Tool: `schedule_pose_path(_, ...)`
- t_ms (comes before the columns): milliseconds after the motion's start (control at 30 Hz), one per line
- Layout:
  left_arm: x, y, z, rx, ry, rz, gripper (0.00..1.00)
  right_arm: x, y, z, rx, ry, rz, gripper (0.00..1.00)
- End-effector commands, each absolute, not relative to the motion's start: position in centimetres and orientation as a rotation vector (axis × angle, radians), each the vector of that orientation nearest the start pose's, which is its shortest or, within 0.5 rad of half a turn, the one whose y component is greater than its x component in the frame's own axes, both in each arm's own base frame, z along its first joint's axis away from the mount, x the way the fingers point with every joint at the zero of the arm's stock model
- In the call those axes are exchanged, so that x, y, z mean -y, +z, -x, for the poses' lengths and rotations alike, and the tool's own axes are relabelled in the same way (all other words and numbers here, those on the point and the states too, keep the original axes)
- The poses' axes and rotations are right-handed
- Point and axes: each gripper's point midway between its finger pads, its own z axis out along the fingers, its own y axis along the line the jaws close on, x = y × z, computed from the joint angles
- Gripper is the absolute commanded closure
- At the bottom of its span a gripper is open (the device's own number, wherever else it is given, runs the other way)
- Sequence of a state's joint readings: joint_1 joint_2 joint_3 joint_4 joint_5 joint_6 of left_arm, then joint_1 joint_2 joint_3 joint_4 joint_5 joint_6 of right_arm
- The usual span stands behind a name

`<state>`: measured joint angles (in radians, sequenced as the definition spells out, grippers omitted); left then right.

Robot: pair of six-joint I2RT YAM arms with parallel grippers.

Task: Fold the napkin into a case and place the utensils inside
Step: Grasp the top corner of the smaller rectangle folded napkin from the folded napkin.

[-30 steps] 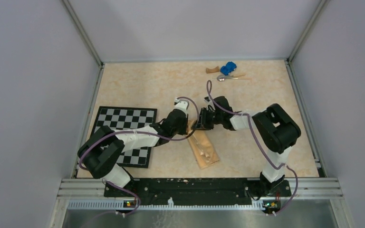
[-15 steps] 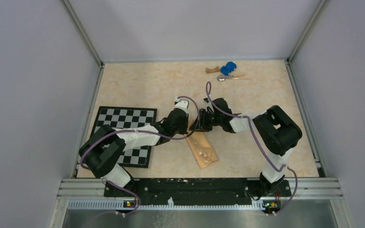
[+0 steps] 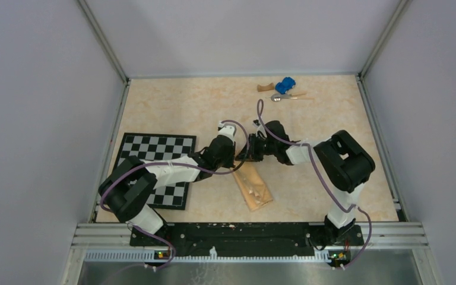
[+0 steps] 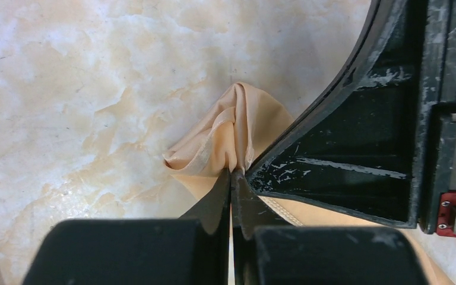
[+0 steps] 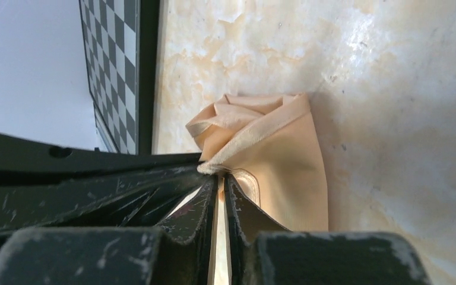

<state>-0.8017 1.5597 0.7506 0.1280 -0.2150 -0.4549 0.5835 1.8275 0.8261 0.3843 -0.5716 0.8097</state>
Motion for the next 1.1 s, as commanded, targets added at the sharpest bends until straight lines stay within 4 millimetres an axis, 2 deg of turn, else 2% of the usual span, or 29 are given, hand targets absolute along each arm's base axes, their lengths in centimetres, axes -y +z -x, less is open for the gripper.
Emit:
schedule_pose_path(0,29.1,7.8,-29.6,-2.19,-0.537,-0.273,1.0,-36.1,7.2,-30.1,-2.328,1.451,0.102,0.93)
schedule_pose_path(33,29.2,7.8,-29.6,-2.194,-0.544,-0.271,1.0,-36.7,7.2,-30.2,-2.323,1.46,0.093,0.93)
schedule_pose_path(100,29.5,7.8,-29.7,-2.194,-0.557,-0.263,1.0,-37.5,5.2,-30.3,-2.377,1.409,0.058,0.92)
schedule_pose_path(167,29.8,8.0,-29.9,-2.19,-0.568,-0.251,1.0,-37.5,3.8,-30.3,-2.413,1.401,0.016,0.9)
schedule_pose_path(333,29.5,7.9,-29.8,-2.215,-0.575,-0.215,0.98,-36.6,4.6,-30.2,-2.406,1.337,0.079,0.81)
schedule_pose_path(467,28.7,7.8,-29.8,-2.249,-0.575,-0.169,0.84,-35.6,5.5,-29.9,-2.399,1.348,0.099,0.77)
schedule_pose_path(633,26.9,9.4,-29.0,-2.246,-0.614,-0.13,0.52,-34.0,6.2,-29.4,-2.393,1.356,0.101,0.74)
schedule_pose_path(700,25.8,9.6,-28.6,-2.256,-0.64,-0.097,0.47,-33.3,6.7,-29.2,-2.385,1.362,0.1,0.74)
schedule_pose_path(767,24.7,9.6,-28.3,-2.274,-0.679,-0.047,0.45,-32.6,7.1,-29.1,-2.38,1.352,0.108,0.74)
schedule_pose_path(867,23.4,8.5,-27.7,-2.326,-0.75,0.026,0.49,-31.8,7.5,-29.4,-2.376,1.325,0.108,0.77)
schedule_pose_path(967,23.5,7.1,-27.3,-2.375,-0.807,0.052,0.52,-31.6,7.3,-30.2,-2.381,1.294,0.117,0.82)
schedule_pose_path(1067,24.2,6.6,-27.3,-2.382,-0.866,0.059,0.53,-32.1,6.9,-30.9,-2.384,1.299,0.134,0.88)
